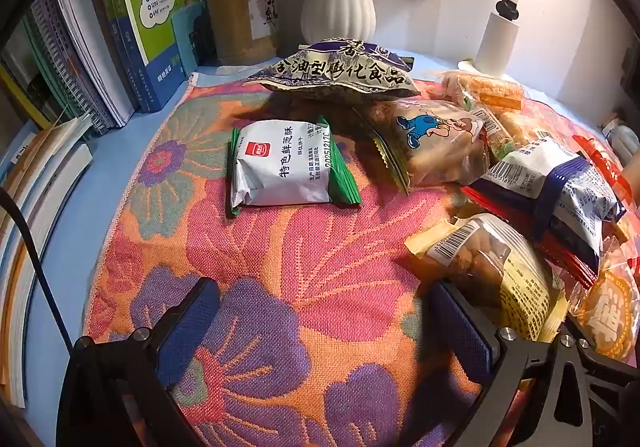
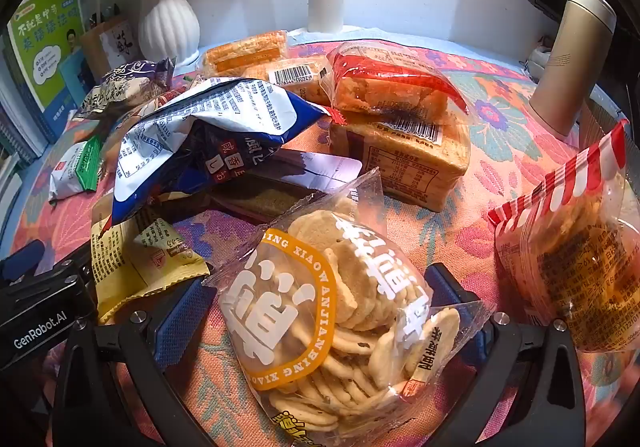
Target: Organize snacks
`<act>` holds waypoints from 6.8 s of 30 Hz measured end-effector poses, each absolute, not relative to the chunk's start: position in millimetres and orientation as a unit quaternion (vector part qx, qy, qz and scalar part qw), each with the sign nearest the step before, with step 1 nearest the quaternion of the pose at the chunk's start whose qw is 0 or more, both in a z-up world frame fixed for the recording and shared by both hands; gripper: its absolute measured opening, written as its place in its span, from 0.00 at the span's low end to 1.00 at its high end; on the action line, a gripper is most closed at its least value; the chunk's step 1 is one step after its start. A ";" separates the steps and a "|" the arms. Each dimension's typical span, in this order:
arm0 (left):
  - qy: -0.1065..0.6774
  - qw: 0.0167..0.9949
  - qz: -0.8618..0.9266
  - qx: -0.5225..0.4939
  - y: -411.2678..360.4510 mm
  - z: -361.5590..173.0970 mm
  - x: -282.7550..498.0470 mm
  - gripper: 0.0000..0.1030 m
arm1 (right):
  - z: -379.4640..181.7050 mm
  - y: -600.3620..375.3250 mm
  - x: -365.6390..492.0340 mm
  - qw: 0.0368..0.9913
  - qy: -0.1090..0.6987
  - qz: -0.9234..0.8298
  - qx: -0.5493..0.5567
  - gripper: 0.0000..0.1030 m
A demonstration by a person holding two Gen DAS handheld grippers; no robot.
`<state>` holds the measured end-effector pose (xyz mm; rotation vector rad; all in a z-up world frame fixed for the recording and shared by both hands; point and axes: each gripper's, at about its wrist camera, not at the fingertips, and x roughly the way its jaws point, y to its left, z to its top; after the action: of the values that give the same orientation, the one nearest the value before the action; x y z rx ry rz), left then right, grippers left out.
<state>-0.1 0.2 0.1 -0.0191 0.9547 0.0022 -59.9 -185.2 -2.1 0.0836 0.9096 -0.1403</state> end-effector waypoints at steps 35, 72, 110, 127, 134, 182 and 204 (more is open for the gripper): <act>0.497 0.867 0.026 -0.018 7.6 3.6 -13.3 1.00 | -0.5 -189.1 -60.8 0.877 0.470 -0.083 0.058 1.00; 0.402 0.911 0.085 0.021 -48.5 185.7 -154.6 0.98 | 183.4 -289.8 -202.1 0.921 0.367 -0.039 0.127 1.00; 0.442 0.888 0.104 0.076 -65.2 151.7 -185.6 0.98 | 143.2 -302.7 -222.0 0.903 0.416 -0.066 0.082 1.00; 0.462 0.883 0.068 0.041 -43.8 137.5 -97.5 0.98 | 145.0 -304.9 -162.1 0.891 0.435 -0.120 0.058 1.00; 0.469 0.881 0.052 0.026 -20.9 130.7 -51.2 0.98 | 138.6 -291.2 -122.2 0.878 0.457 -0.130 0.056 1.00; 0.567 0.823 -0.039 -0.025 50.5 34.1 92.6 0.88 | 109.1 -341.0 -133.9 0.822 0.498 -0.207 0.185 1.00; 0.568 0.821 -0.055 0.010 35.3 11.6 101.5 0.84 | 34.6 -316.9 -75.5 0.788 0.579 -0.077 0.195 0.96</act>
<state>101.5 35.3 11.6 0.0204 1.2087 -0.1181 -75.5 -316.9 34.6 0.4192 1.2483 -0.1660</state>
